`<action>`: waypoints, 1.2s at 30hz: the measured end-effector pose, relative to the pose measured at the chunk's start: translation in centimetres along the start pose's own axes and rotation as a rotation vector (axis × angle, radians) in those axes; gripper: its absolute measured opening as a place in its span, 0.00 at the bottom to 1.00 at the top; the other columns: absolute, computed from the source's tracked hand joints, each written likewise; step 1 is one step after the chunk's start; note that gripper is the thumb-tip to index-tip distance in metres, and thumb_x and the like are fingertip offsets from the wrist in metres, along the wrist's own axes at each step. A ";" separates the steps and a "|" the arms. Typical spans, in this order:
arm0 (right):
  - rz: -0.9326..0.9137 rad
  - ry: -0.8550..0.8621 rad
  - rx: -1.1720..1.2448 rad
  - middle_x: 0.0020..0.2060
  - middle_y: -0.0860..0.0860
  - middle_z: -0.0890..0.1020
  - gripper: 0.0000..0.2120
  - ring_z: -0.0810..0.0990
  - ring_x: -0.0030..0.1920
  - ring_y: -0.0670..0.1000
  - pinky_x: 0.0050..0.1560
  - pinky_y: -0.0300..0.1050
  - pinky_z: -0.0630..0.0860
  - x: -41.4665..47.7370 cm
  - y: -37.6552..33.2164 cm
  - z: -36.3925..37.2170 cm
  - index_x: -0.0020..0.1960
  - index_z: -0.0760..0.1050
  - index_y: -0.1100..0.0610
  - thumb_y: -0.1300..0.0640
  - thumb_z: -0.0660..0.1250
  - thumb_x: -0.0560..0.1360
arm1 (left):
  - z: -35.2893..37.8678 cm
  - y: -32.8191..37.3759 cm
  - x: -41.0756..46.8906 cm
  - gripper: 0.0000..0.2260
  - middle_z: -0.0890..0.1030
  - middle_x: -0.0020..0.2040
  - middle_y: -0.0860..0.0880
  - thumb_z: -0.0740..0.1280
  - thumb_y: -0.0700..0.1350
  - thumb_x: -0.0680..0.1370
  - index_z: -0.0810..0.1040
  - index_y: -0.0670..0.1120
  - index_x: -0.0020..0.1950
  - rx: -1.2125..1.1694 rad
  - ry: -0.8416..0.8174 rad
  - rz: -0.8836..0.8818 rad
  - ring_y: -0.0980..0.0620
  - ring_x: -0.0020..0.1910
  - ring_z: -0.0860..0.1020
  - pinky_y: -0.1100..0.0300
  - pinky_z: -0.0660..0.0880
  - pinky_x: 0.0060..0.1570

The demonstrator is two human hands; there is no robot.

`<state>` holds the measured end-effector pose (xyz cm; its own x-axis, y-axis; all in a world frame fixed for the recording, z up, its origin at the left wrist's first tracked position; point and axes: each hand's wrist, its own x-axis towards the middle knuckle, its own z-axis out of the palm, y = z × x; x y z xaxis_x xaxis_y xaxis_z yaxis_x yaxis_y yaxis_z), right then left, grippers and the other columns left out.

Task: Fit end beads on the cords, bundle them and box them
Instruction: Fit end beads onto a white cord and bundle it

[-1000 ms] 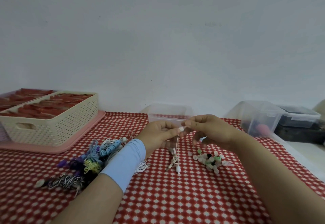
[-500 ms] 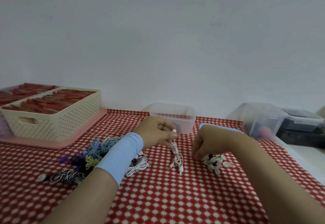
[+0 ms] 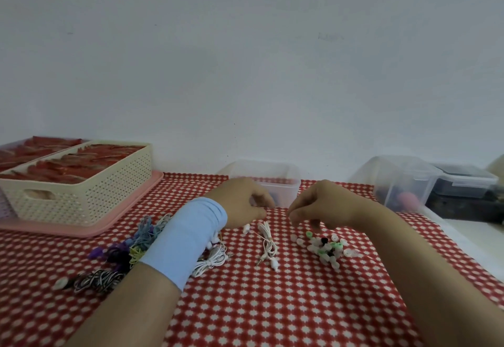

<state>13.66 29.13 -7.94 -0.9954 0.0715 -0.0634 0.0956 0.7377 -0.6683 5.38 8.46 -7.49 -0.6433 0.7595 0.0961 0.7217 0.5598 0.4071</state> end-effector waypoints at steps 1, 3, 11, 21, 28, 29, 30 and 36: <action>0.004 0.012 0.014 0.37 0.51 0.87 0.03 0.78 0.30 0.46 0.29 0.37 0.71 0.0 0.1 0.0 0.45 0.87 0.52 0.57 0.74 0.75 | -0.1 0.8 -0.1 0.10 0.77 0.47 0.63 0.71 0.49 0.76 0.83 0.57 0.57 0.008 -0.058 0.042 0.66 0.42 0.73 0.73 0.65 0.41; 0.006 0.024 0.037 0.36 0.53 0.87 0.04 0.77 0.30 0.46 0.29 0.37 0.72 0.0 0.3 0.0 0.46 0.88 0.52 0.58 0.74 0.76 | 0.3 2.2 -0.3 0.11 0.77 0.48 0.64 0.74 0.52 0.74 0.84 0.59 0.55 0.052 -0.227 0.103 0.65 0.43 0.74 0.70 0.68 0.44; 0.002 0.072 0.155 0.40 0.51 0.87 0.04 0.78 0.31 0.47 0.29 0.38 0.73 -0.1 0.4 0.0 0.46 0.87 0.54 0.57 0.74 0.76 | 2.6 2.0 0.4 0.08 0.82 0.49 0.59 0.76 0.51 0.72 0.87 0.54 0.50 0.062 -0.318 0.086 0.59 0.49 0.78 0.62 0.74 0.52; 0.029 0.167 0.721 0.45 0.54 0.87 0.06 0.74 0.29 0.48 0.24 0.37 0.67 0.3 0.0 0.2 0.52 0.85 0.59 0.60 0.73 0.76 | 4.3 -0.3 1.0 0.06 0.86 0.43 0.48 0.68 0.44 0.79 0.83 0.49 0.53 -0.892 0.160 -0.135 0.52 0.38 0.80 0.60 0.76 0.39; 0.014 0.080 0.752 0.44 0.54 0.86 0.05 0.75 0.30 0.49 0.22 0.36 0.66 0.8 -0.2 1.1 0.46 0.87 0.56 0.57 0.74 0.73 | 4.9 -0.2 1.2 0.10 0.86 0.44 0.46 0.64 0.41 0.81 0.80 0.43 0.60 -1.254 0.174 -0.183 0.54 0.34 0.80 0.63 0.75 0.34; 0.009 0.076 0.752 0.44 0.54 0.86 0.07 0.75 0.30 0.49 0.22 0.36 0.66 0.9 -0.2 1.2 0.47 0.87 0.56 0.56 0.74 0.71 | 4.9 -0.2 1.2 0.09 0.86 0.45 0.46 0.64 0.41 0.81 0.80 0.43 0.60 -1.260 0.172 -0.182 0.54 0.35 0.81 0.64 0.75 0.34; 0.005 0.075 0.753 0.44 0.54 0.86 0.08 0.75 0.30 0.49 0.22 0.36 0.65 0.9 -0.1 1.3 0.48 0.87 0.56 0.56 0.74 0.71 | 4.8 -0.2 1.2 0.09 0.86 0.45 0.46 0.65 0.41 0.81 0.80 0.43 0.60 -1.256 0.169 -0.180 0.54 0.36 0.81 0.64 0.75 0.35; -0.004 0.058 0.711 0.47 0.56 0.86 0.08 0.75 0.31 0.49 0.25 0.37 0.67 0.8 -0.3 1.5 0.52 0.86 0.60 0.59 0.73 0.75 | 5.5 -0.9 1.4 0.08 0.85 0.46 0.47 0.68 0.43 0.79 0.85 0.45 0.54 -1.314 0.151 -0.175 0.55 0.38 0.78 0.56 0.76 0.44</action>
<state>12.85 28.00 -8.92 -0.9922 0.1199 -0.0338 0.0487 0.1233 -0.9912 5.28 10.84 -12.73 -0.7852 0.6190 0.0176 -0.0980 -0.1523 0.9835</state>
